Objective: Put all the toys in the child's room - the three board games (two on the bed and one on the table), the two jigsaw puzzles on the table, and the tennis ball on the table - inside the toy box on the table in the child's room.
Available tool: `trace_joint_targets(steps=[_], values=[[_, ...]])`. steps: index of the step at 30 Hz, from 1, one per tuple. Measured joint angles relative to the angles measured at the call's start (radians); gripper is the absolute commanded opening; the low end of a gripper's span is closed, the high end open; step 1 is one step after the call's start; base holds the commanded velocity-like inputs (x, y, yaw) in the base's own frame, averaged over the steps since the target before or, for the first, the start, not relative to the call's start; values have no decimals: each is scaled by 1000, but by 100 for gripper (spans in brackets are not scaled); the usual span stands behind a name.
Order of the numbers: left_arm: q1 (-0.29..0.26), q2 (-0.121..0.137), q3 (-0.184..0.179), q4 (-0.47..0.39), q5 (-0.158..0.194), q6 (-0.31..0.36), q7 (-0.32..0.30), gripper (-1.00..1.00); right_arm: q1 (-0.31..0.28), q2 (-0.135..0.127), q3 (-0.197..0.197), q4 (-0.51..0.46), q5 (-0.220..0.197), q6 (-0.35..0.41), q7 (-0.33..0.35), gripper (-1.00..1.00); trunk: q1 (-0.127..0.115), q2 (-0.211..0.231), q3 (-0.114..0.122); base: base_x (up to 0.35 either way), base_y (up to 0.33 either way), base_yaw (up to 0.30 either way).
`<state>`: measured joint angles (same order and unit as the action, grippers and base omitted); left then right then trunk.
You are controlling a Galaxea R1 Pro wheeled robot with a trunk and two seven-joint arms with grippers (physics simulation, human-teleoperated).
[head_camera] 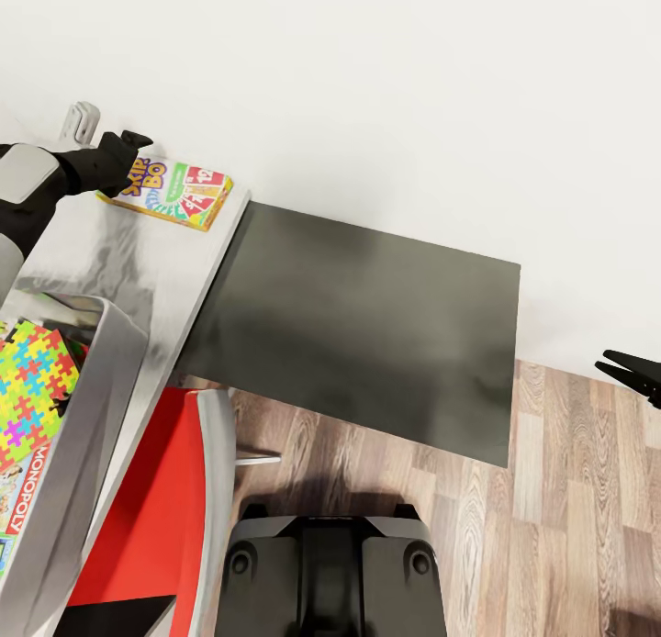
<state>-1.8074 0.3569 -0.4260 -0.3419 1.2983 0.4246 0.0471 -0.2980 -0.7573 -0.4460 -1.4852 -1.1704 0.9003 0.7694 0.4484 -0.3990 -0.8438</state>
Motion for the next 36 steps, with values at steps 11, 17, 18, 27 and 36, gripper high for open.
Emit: trace_joint_targets(steps=[11,17,18,27,36], values=[[1,0,5,-4,2,-1,0,100,0,0,0,0,0,0,0,100,1,0,0,0,0,-1],[2,0,8,-5,2,2,0,100,0,0,1,0,0,0,0,100,1,0,0,0,0,0],[1,0,8,-6,3,3,0,100,0,0,1,0,0,0,0,100,1,0,0,0,0,0],[1,0,7,-9,11,26,-3,100,0,0,1,0,0,0,0,100,1,0,0,0,0,0],[-9,0,8,-8,13,80,-2,100,0,0,1,0,0,0,0,100,1,0,0,0,0,0]])
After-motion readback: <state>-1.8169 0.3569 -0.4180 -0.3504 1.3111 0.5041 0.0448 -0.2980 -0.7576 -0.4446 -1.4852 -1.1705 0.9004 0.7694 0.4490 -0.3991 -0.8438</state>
